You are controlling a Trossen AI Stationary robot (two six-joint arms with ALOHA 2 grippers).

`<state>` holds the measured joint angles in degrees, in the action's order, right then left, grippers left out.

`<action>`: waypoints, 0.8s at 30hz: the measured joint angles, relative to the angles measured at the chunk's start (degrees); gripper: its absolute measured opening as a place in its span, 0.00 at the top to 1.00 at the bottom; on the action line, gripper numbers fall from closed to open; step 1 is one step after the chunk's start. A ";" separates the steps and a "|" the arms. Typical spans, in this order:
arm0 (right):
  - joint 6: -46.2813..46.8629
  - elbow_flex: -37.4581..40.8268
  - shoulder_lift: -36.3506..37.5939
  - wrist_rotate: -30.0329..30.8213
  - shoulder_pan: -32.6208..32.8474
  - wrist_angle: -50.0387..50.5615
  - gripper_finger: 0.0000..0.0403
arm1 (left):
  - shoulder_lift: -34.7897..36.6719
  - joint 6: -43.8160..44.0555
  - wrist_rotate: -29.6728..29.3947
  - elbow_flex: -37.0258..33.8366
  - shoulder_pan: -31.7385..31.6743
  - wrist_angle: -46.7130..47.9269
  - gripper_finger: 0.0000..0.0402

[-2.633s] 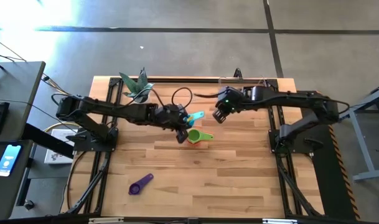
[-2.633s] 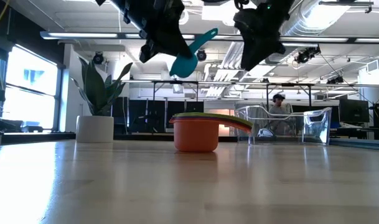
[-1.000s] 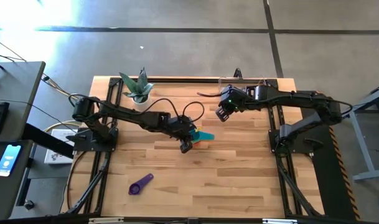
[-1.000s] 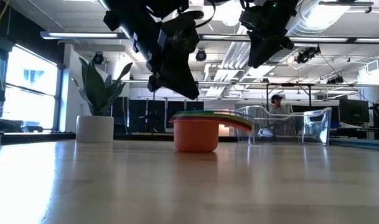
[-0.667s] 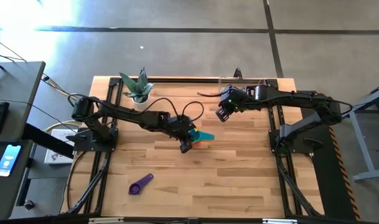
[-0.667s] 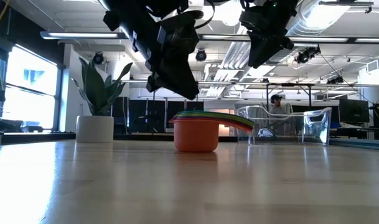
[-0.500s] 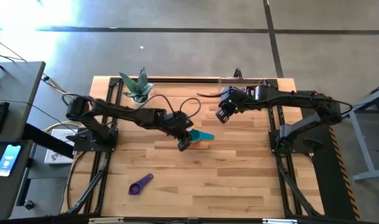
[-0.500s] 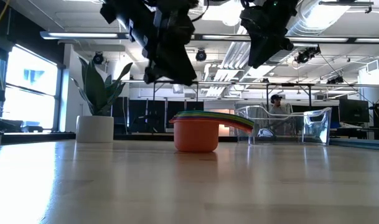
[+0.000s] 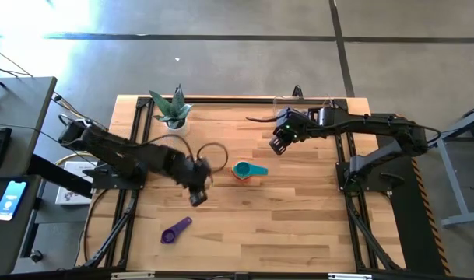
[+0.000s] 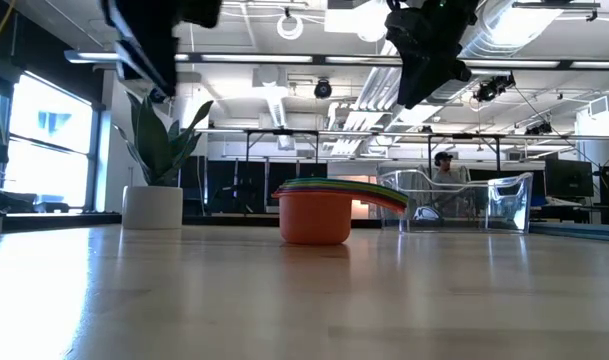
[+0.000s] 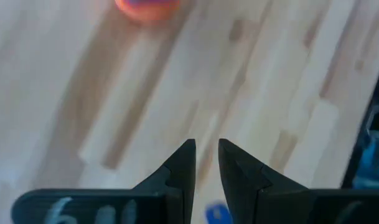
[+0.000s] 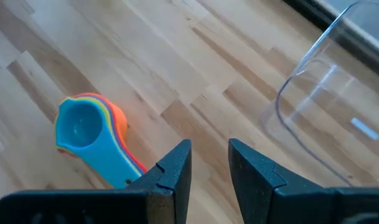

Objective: Nest measuring cups in basket
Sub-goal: Stack the violet measuring cup on top of the light blue measuring cup

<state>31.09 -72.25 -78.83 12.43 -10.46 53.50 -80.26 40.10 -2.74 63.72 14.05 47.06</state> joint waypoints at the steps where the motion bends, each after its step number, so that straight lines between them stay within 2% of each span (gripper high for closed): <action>1: 0.00 0.00 -0.02 -0.51 0.00 0.01 0.76 | -0.02 1.53 -0.12 0.00 1.69 0.79 0.86; 4: 0.01 0.00 0.00 -1.46 0.00 -0.41 0.76 | -0.27 5.54 -0.56 -0.26 6.74 4.59 0.86; 10: 2.12 0.00 0.00 -2.38 0.12 -0.63 0.76 | -0.67 17.39 -0.46 -4.20 15.40 4.13 0.86; 17: 6.59 0.00 0.00 -1.84 1.05 -0.82 0.76 | -0.67 31.77 1.82 -7.24 23.51 3.99 0.86; 24: 8.45 0.00 0.00 -1.93 1.33 -0.84 0.76 | -0.71 41.51 2.08 -7.50 29.68 4.08 0.86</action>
<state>39.54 -72.25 -78.83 10.50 -9.13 52.66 -80.97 81.61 -0.66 56.23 43.73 51.13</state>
